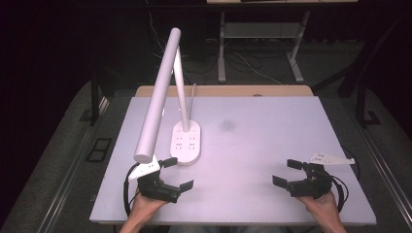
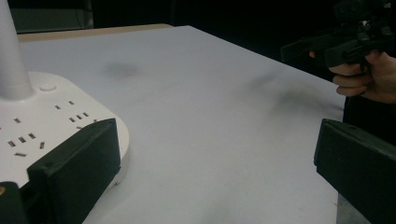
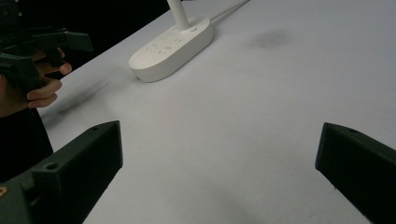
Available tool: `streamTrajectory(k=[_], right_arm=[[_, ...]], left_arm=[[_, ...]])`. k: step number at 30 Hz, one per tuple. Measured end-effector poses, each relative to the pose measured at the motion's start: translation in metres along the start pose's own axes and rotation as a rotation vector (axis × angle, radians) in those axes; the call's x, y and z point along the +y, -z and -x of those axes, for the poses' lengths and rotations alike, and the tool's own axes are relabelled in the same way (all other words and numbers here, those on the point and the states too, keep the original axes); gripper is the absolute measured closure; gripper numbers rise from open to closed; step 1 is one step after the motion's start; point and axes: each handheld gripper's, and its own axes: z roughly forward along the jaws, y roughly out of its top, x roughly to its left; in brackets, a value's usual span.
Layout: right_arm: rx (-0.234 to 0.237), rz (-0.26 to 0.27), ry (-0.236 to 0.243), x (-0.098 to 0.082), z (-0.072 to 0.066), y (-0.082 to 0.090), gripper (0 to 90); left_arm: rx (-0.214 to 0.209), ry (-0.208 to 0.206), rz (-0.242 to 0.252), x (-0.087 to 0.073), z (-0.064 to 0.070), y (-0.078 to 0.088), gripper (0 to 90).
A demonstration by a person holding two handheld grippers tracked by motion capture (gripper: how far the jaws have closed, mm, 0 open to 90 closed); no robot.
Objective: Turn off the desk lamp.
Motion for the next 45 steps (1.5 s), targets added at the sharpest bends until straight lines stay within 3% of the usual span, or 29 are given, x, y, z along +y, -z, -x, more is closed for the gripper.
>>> streamTrajectory(k=[7,26,33,45], right_arm=[[0.012,-0.006,0.000,-0.001,-0.001,-0.001,0.7],[0.030,-0.045,0.004,0.001,-0.003,-0.004,0.7],[0.031,-0.058,-0.016,0.001,-0.001,-0.004,0.7],[0.025,-0.084,-0.002,0.013,-0.001,-0.005,0.7]], left_arm=[[-0.013,0.002,-0.009,-0.001,0.002,-0.001,0.0],[0.003,0.008,-0.034,-0.001,0.001,0.003,1.2],[-0.004,0.011,-0.044,-0.001,0.001,0.003,2.0],[-0.019,0.014,-0.038,-0.002,0.001,0.005,2.1]])
